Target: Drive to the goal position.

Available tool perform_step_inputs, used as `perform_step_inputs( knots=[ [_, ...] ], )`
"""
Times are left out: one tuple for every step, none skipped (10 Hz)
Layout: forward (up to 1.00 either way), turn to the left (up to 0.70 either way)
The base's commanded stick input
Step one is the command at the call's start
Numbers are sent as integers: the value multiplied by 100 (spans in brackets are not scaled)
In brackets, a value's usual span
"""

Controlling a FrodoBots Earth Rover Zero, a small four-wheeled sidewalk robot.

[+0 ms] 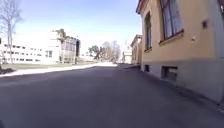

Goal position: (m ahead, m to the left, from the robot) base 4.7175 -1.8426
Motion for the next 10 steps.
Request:
perform_step_inputs(
  knots=[
    [70,0],
    [70,0],
    [70,0],
    [70,0],
    [70,0],
    [70,0],
    [70,0],
    [70,0],
    [70,0],
    [70,0]
  ],
)
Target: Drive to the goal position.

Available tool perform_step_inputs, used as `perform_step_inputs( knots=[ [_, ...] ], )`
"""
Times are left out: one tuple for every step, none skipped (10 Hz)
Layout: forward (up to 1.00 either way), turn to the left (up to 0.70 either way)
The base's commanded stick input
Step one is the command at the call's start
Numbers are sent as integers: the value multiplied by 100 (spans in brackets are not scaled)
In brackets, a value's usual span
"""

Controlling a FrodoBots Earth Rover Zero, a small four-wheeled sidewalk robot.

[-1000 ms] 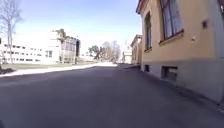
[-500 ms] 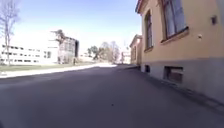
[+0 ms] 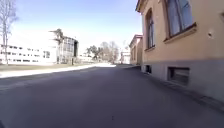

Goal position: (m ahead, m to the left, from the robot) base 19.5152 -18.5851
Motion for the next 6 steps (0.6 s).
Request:
perform_step_inputs(
  knots=[
    [75,0],
    [85,0],
    [85,0],
    [85,0],
    [85,0],
    [85,0]
  ],
)
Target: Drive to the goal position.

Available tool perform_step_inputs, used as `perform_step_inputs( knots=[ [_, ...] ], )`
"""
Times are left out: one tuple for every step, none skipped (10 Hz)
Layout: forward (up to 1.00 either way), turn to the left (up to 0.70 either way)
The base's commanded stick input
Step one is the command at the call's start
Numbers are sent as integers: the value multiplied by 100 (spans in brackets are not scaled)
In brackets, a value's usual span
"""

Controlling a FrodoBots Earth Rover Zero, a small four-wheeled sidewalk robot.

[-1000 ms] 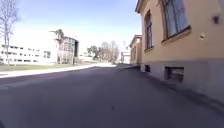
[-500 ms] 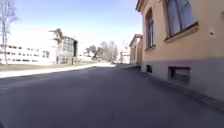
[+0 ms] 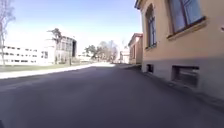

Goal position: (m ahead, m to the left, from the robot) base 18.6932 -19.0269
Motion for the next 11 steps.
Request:
perform_step_inputs(
  knots=[
    [85,0],
    [85,0],
    [85,0],
    [85,0],
    [85,0],
    [85,0],
    [85,17],
    [85,34],
    [85,34],
    [85,31],
    [85,18]
  ],
)
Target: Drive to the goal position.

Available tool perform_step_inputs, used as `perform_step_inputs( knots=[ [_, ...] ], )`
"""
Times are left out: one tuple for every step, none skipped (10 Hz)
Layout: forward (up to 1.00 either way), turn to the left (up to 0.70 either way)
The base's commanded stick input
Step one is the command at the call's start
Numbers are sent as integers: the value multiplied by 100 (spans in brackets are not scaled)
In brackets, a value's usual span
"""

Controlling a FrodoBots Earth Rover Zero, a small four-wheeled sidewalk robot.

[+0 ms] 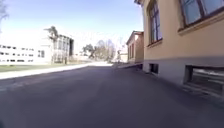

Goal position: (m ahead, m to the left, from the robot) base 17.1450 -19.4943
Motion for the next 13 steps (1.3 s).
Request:
perform_step_inputs(
  knots=[
    [85,0],
    [85,0],
    [85,0],
    [85,0],
    [85,0],
    [85,0],
    [85,0],
    [85,0],
    [85,0],
    [85,0],
    [85,0],
    [85,0],
    [85,0]
  ],
)
